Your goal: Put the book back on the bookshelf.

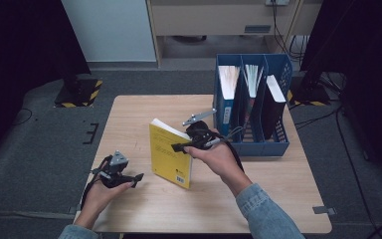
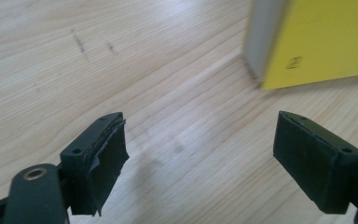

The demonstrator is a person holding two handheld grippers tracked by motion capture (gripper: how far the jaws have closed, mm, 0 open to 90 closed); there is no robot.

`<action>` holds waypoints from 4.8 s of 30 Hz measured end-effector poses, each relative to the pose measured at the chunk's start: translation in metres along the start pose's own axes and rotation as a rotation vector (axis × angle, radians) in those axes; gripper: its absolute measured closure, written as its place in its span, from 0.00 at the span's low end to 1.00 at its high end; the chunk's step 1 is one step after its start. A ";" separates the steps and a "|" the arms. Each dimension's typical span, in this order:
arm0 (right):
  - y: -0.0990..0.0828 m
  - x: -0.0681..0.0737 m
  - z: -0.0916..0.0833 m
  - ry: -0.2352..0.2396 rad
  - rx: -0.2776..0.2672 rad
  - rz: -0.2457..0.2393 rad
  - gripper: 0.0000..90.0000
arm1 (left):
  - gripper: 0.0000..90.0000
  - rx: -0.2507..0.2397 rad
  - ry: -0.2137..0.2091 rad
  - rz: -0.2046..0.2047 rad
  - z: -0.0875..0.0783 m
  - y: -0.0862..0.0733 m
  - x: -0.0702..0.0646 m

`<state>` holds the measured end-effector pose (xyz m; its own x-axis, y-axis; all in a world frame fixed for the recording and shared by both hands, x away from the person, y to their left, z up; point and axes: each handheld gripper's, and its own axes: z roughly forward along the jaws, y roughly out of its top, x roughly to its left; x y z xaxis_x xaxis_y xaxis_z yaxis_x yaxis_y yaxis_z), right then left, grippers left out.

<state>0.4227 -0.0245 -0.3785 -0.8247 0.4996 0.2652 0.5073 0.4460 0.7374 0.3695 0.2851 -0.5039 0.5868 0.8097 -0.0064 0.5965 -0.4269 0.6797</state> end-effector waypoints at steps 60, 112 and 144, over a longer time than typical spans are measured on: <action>-0.098 -0.042 -0.141 -0.049 -0.252 0.260 0.83 | 0.02 -0.003 0.039 -0.033 0.017 -0.026 0.013; -0.097 -0.061 -0.227 -0.182 -0.365 0.371 0.83 | 0.02 0.000 0.037 -0.030 0.016 -0.026 0.013; -0.056 -0.076 -0.281 -0.334 -0.430 0.399 0.83 | 0.01 -0.002 0.039 -0.033 0.017 -0.026 0.012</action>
<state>0.3869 -0.2958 -0.2657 -0.4378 0.7985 0.4131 0.5555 -0.1210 0.8226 0.3699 0.2993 -0.5341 0.5451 0.8384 0.0003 0.6139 -0.3994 0.6809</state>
